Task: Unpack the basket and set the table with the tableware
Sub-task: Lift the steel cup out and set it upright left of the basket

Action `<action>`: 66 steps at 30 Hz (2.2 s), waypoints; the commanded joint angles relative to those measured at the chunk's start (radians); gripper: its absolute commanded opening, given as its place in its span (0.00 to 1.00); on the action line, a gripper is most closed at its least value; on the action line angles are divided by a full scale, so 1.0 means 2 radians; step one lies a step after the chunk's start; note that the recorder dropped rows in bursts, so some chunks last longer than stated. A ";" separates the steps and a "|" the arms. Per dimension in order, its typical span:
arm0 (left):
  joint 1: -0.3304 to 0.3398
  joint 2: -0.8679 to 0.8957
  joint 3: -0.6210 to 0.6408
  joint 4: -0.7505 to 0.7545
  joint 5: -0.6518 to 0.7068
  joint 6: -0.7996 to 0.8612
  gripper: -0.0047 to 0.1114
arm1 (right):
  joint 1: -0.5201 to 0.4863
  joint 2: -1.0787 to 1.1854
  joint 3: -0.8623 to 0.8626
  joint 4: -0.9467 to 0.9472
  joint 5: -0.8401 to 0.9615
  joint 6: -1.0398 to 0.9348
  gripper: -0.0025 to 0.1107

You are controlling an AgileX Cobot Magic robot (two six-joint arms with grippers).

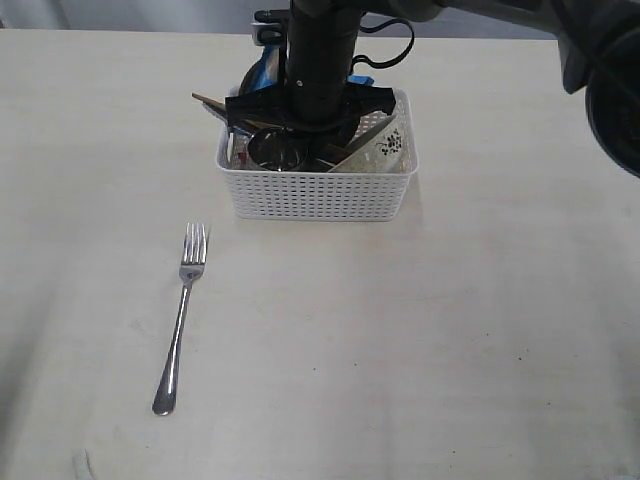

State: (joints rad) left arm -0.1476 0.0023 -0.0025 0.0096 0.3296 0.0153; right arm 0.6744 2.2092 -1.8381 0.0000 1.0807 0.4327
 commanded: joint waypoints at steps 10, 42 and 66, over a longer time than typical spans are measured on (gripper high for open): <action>-0.003 -0.001 0.001 -0.001 -0.004 -0.002 0.04 | -0.002 -0.052 0.000 -0.005 0.005 -0.015 0.02; -0.003 -0.001 0.001 -0.001 -0.004 -0.002 0.04 | 0.099 0.075 -0.309 -0.024 0.070 -0.062 0.02; -0.003 -0.001 0.001 -0.001 -0.004 -0.002 0.04 | 0.099 0.162 -0.318 -0.094 0.070 -0.111 0.02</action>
State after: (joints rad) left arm -0.1476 0.0023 -0.0025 0.0096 0.3296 0.0153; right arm 0.8755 2.5388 -2.4640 -0.1815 1.2250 0.2169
